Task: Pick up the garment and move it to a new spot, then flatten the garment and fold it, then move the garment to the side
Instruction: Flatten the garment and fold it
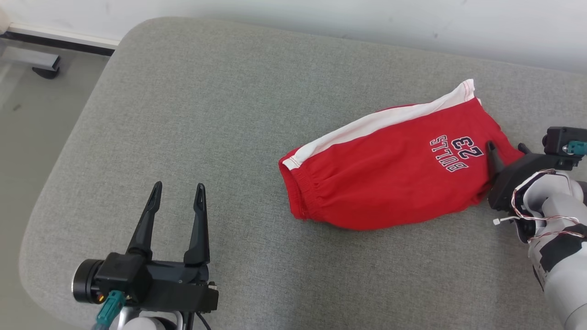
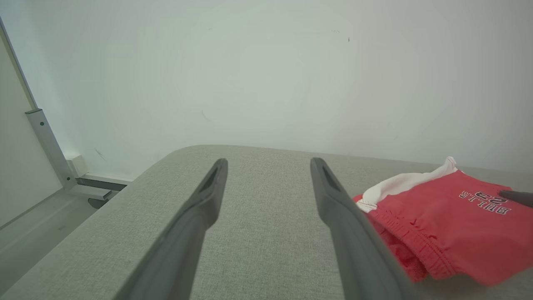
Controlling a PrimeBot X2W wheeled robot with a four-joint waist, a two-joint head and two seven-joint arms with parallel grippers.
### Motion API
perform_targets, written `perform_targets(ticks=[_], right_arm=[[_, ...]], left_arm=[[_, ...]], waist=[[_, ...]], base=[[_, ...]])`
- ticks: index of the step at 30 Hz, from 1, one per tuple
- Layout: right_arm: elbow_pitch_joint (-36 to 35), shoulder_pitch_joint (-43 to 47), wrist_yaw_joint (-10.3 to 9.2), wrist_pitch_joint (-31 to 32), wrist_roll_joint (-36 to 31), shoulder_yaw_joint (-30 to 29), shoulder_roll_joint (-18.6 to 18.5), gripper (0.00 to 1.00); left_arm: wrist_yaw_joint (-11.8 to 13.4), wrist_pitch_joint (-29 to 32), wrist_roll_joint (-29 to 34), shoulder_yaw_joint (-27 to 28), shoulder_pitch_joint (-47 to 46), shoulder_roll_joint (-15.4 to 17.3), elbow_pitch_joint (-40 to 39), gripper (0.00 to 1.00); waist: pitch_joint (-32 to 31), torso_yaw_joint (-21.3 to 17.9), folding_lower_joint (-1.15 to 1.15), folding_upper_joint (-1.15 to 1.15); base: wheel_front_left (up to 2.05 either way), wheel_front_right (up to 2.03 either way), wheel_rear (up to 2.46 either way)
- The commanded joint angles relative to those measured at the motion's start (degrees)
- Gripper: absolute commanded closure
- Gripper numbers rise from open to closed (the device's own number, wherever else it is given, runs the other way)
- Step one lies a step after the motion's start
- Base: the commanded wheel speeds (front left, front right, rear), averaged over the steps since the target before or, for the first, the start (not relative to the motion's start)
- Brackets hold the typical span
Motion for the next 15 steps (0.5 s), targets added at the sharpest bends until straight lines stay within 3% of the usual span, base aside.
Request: perform_targets(ticks=[1,3,4,5,15], right_arm=[[0.7,0.6,-0.17,0.5,0.2,0.3,0.6,0.00],[1.3,0.7,-0.17,0.9,0.6,0.6,1.0,0.00],[1.6,0.9,-0.17,1.3,0.7,0.9,1.2,0.34],[1.6,1.1,-0.17,1.6,1.0,1.1,1.5,1.00],[-2.4,3.2,-0.17,-0.2,6.1,2.9,2.6,1.00]], left_arm=[[-0.6,-0.2,1.0,0.7,0.8,-0.6,-0.1,0.00],[-1.5,-0.2,1.7,1.6,1.1,-1.3,0.2,0.00],[-1.8,-0.2,2.0,1.9,1.2,-1.5,0.4,0.00],[-2.1,-0.2,2.4,2.4,1.2,-1.8,0.5,0.00],[-4.9,-0.2,4.7,4.6,2.7,-3.0,2.7,0.00]], waist=[[0.1,0.2,0.01,0.00],[0.1,0.2,0.01,0.00],[0.0,0.2,0.01,0.00],[-0.1,0.2,0.01,0.00],[-3.1,-1.6,0.01,0.00]], base=[[0.00,0.00,0.00],[0.00,0.00,0.00],[0.00,0.00,0.00],[0.00,0.00,0.00],[0.00,0.00,0.00]])
